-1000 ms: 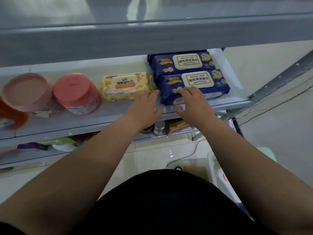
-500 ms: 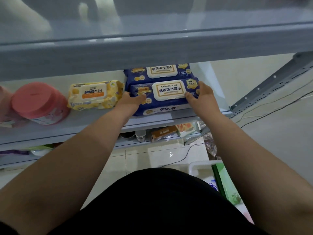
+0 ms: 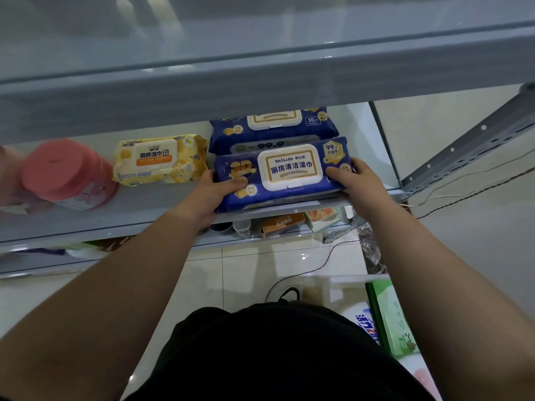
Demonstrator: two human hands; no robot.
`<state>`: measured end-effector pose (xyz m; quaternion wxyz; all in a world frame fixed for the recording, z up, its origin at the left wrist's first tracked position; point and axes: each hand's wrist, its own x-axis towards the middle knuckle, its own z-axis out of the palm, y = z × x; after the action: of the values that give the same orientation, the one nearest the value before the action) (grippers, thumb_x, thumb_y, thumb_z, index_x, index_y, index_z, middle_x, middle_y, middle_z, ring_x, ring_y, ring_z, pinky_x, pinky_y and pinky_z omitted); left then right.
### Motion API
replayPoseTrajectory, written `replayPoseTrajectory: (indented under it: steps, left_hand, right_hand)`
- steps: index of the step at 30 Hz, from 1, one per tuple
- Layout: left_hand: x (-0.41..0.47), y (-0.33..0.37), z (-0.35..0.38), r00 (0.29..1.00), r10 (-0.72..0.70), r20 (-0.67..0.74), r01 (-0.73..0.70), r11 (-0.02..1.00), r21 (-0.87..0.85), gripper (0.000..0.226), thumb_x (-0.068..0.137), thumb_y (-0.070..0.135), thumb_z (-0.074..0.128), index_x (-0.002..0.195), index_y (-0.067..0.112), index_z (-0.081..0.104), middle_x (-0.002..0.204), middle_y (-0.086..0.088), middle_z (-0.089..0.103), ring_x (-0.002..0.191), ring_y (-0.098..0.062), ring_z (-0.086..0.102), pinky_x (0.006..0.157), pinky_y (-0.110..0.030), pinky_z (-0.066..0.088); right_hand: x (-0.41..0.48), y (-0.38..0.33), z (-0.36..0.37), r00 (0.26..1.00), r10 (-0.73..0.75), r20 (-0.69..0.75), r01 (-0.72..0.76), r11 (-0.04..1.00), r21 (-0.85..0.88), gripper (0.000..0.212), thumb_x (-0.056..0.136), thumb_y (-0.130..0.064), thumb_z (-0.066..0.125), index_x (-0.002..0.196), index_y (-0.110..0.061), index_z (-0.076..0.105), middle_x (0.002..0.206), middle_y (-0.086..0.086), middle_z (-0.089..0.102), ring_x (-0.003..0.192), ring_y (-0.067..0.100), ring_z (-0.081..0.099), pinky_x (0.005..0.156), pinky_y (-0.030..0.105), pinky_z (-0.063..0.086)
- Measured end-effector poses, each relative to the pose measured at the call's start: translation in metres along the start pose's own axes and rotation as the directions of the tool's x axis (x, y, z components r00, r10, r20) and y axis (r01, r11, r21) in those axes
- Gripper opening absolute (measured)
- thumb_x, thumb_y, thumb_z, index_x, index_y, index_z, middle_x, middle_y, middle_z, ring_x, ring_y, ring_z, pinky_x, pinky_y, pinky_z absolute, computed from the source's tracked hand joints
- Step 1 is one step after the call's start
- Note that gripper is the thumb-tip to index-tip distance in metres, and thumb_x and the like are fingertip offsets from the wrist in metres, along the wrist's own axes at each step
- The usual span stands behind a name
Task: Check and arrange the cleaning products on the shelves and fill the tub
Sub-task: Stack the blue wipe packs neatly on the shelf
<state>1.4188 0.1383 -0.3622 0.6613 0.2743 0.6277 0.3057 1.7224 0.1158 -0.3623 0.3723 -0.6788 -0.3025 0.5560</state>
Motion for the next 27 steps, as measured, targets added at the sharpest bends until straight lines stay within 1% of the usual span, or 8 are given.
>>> replayPoseTrajectory:
  steps: [6,10,13,16,18,21,24,27]
  left_hand:
    - [-0.05,-0.023,-0.025,0.998,0.063,-0.009,-0.063,0.993,-0.095,0.058,0.092,0.027,0.07,0.14,0.028,0.038,0.129,-0.004,0.067,0.101,-0.024,0.074,0.07,-0.04,0.063]
    - [-0.088,-0.026,-0.051,0.997,-0.037,0.062,0.046,0.987,-0.157,0.05,0.094,0.035,0.064,0.14,0.022,0.05,0.116,-0.008,0.075,0.091,-0.025,0.076,0.069,-0.041,0.064]
    - [-0.113,-0.03,-0.07,0.98,-0.136,0.143,0.165,0.961,-0.222,0.058,0.079,0.04,0.071,0.132,0.019,0.059,0.108,-0.009,0.077,0.083,-0.027,0.077,0.061,-0.041,0.063]
    - [-0.132,-0.034,-0.09,0.956,-0.221,0.192,0.249,0.959,-0.138,0.057,0.073,0.047,0.07,0.123,0.02,0.064,0.099,-0.008,0.078,0.073,-0.029,0.075,0.053,-0.036,0.058]
    - [-0.144,-0.036,-0.103,0.931,-0.278,0.239,0.308,0.946,-0.098,0.045,0.085,0.054,0.063,0.116,0.021,0.068,0.101,-0.01,0.077,0.077,-0.035,0.074,0.05,-0.032,0.057]
    - [-0.155,-0.039,-0.126,0.931,-0.301,0.206,0.311,0.95,-0.017,0.053,0.097,0.065,0.045,0.11,0.021,0.072,0.106,-0.013,0.077,0.088,-0.041,0.072,0.06,-0.037,0.06]
    - [-0.156,-0.049,-0.146,0.992,-0.125,-0.003,0.124,0.982,0.142,0.048,0.1,0.061,0.043,0.114,0.021,0.066,0.109,-0.01,0.077,0.098,-0.032,0.072,0.087,-0.048,0.058]
    - [-0.165,-0.056,-0.162,0.927,0.35,-0.136,-0.272,0.876,0.397,0.035,0.097,0.049,0.053,0.122,0.025,0.056,0.13,-0.006,0.064,0.103,-0.018,0.065,0.081,-0.036,0.055]
  right_hand:
    - [-0.051,0.02,0.012,0.999,-0.052,0.016,0.047,0.976,0.212,0.048,0.091,-0.03,0.076,0.133,-0.019,0.057,0.117,0.004,0.073,0.102,0.018,0.075,0.078,0.031,0.062]
    - [-0.086,0.021,0.035,0.991,-0.122,0.06,0.085,0.9,0.428,0.062,0.078,-0.038,0.078,0.132,-0.014,0.059,0.128,0.011,0.071,0.121,0.029,0.067,0.091,0.043,0.059]
    - [-0.115,0.033,0.067,0.978,-0.186,0.094,0.1,0.816,0.57,0.093,0.069,-0.031,0.087,0.147,-0.006,0.044,0.132,0.015,0.066,0.121,0.035,0.065,0.09,0.049,0.058]
    - [-0.144,0.044,0.1,0.968,-0.227,0.104,0.095,0.718,0.69,0.112,0.062,-0.04,0.095,0.151,-0.001,0.039,0.141,0.024,0.056,0.127,0.041,0.058,0.099,0.06,0.053]
    - [-0.161,0.045,0.118,0.979,-0.2,0.039,0.113,0.693,0.712,0.104,0.067,-0.041,0.09,0.151,-0.004,0.042,0.143,0.025,0.056,0.128,0.043,0.059,0.097,0.062,0.053]
    - [-0.181,0.053,0.136,0.987,-0.158,-0.044,0.14,0.679,0.72,0.088,0.075,-0.04,0.078,0.15,-0.009,0.044,0.141,0.023,0.06,0.125,0.045,0.061,0.094,0.067,0.052]
    - [-0.2,0.059,0.154,0.984,-0.125,-0.13,0.18,0.708,0.683,0.09,0.074,-0.036,0.085,0.149,-0.014,0.041,0.139,0.024,0.061,0.124,0.048,0.061,0.09,0.075,0.05]
    - [-0.215,0.067,0.168,0.977,-0.07,-0.199,0.184,0.747,0.639,0.069,0.088,-0.023,0.076,0.144,-0.02,0.037,0.135,0.021,0.062,0.117,0.044,0.066,0.079,0.071,0.056]
